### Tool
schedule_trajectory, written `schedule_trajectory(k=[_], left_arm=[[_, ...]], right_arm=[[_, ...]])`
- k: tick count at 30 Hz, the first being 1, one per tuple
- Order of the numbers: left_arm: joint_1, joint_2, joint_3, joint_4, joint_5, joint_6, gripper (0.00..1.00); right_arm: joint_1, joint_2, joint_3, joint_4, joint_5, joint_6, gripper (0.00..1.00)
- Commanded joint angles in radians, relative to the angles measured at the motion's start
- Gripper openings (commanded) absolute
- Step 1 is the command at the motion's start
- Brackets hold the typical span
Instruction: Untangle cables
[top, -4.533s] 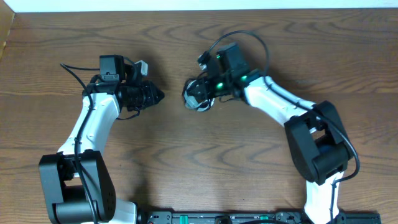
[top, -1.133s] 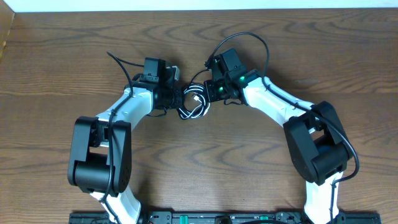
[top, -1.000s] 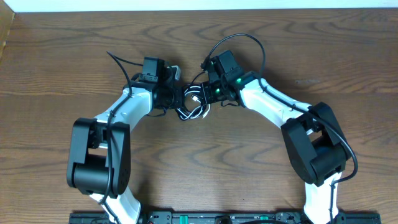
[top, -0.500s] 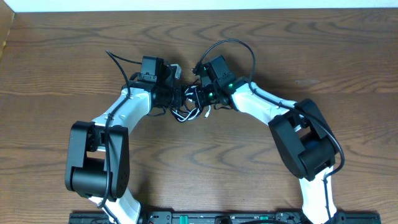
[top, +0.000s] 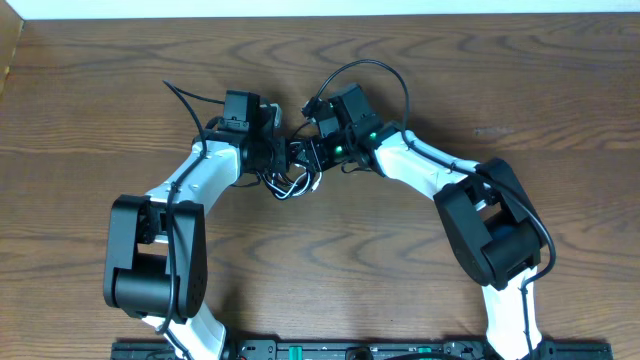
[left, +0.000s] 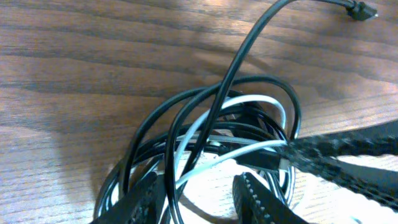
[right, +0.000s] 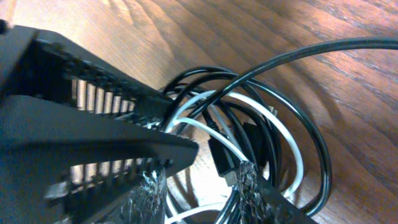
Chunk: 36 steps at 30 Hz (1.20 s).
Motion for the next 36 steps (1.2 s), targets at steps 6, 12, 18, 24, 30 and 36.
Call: schedule_trajectory(k=[6, 12, 18, 24, 30, 36], left_arm=[[0.001, -0.021, -0.006, -0.008, -0.133, -0.061, 0.45], [0.001, -0.021, -0.006, -0.014, -0.134, -0.071, 0.52], [0.001, -0.021, -0.006, -0.014, -0.133, -0.071, 0.54], [0.027, -0.033, 0.019, -0.077, -0.145, -0.07, 0.59], [0.072, -0.068, 0.026, -0.135, -0.126, -0.07, 0.59], [0.098, -0.07, 0.026, -0.165, -0.099, -0.07, 0.59]], right_arm=[[0.0, -0.04, 0.022, -0.055, -0.027, 0.056, 0.31], [0.023, -0.04, 0.022, -0.085, 0.073, 0.05, 0.35], [0.033, -0.04, 0.022, -0.063, 0.13, 0.018, 0.4], [0.024, -0.04, 0.022, 0.001, 0.141, -0.002, 0.13], [0.024, -0.04, 0.022, 0.002, 0.153, -0.002, 0.02], [0.029, -0.04, 0.022, -0.012, 0.152, 0.002, 0.28]])
